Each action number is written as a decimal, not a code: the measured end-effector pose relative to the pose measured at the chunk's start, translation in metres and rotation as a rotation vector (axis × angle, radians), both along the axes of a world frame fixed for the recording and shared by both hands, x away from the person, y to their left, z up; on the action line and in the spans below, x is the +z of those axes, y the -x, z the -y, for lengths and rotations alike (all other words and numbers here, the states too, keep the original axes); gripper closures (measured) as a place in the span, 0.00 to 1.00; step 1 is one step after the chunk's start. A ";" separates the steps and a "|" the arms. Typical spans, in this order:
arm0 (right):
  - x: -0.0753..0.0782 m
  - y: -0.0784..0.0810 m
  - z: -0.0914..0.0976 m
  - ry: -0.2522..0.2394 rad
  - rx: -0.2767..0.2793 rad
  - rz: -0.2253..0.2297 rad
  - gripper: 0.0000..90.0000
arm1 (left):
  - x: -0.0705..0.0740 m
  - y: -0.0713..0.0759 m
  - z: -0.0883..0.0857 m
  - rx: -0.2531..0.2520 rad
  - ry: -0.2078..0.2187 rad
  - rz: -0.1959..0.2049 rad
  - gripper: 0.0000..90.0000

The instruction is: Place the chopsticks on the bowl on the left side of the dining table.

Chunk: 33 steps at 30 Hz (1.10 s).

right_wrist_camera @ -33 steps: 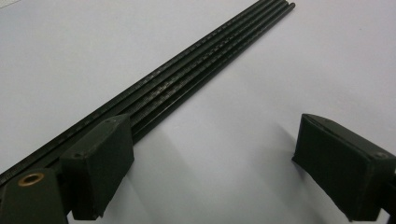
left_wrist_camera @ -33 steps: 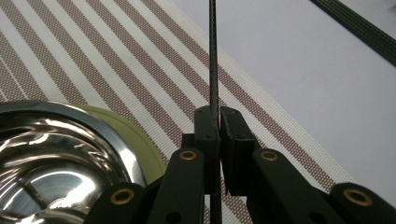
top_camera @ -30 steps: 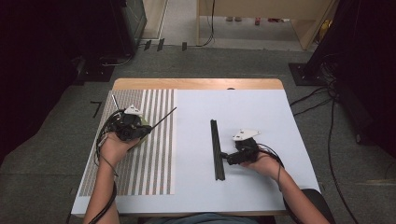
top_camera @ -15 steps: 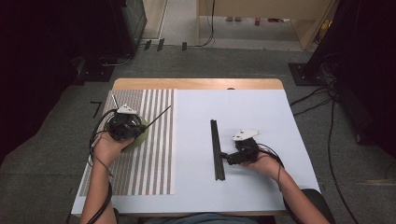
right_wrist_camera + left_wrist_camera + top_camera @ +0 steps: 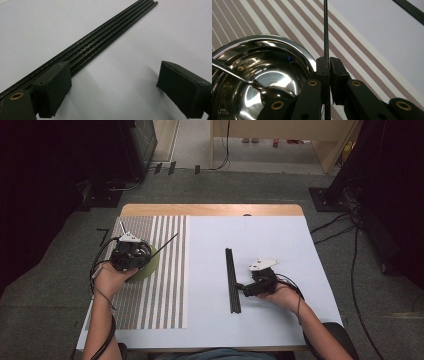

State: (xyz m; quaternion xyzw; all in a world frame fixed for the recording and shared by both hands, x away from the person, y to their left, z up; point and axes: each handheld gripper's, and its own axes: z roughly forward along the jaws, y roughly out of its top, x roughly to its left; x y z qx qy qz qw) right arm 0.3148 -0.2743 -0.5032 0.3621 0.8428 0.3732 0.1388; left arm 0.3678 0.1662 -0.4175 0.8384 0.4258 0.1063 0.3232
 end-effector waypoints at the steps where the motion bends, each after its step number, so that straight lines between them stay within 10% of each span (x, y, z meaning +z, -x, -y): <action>1: 0.000 0.000 0.000 0.000 0.000 0.000 0.13 | 0.000 0.000 -0.001 -0.002 -0.002 -0.001 0.97; 33: 0.000 0.000 0.000 0.000 0.000 0.000 0.13 | -0.005 -0.003 -0.032 0.053 -0.024 0.012 0.97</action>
